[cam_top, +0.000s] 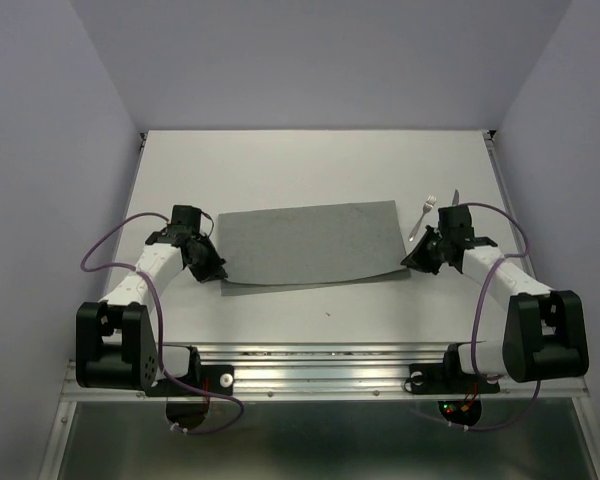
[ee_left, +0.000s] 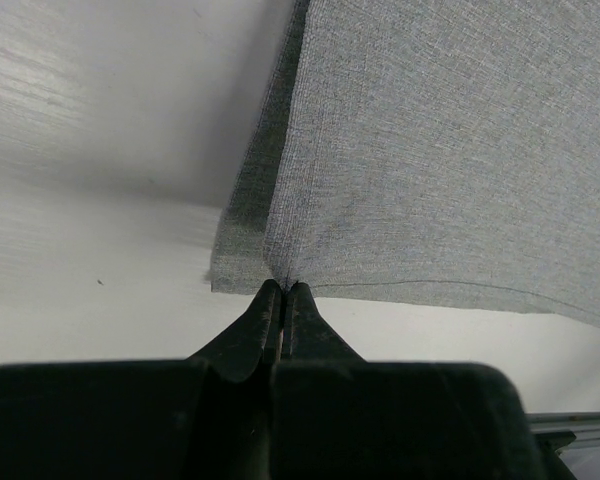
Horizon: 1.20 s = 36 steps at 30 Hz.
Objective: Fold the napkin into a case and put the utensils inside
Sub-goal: Fold the rectangle-folded napkin at the center of the board.
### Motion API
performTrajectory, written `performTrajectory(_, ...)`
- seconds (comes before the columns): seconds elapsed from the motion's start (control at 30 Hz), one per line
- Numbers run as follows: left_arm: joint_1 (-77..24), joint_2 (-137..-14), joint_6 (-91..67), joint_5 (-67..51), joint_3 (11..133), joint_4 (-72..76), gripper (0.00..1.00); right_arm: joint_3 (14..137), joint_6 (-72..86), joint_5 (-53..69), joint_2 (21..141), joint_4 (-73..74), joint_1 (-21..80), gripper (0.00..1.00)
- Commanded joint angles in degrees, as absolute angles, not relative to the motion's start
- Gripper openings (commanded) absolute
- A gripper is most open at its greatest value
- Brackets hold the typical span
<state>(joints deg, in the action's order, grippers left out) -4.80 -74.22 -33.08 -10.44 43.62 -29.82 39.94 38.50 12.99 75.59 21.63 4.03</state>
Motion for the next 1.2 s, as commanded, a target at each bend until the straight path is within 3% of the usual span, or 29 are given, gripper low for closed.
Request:
performTrajectory(0.0,-5.0,-73.4,-34.1,-9.8,43.1,-29.9,0.00,39.5,39.0,13.2,75.9,19.8,3.6,0.01)
performTrajectory(1.17,-5.0,-69.7,-34.5,-11.5,46.3,-36.5,0.00,41.8,40.0,6.9,71.3,24.2,3.6,0.01)
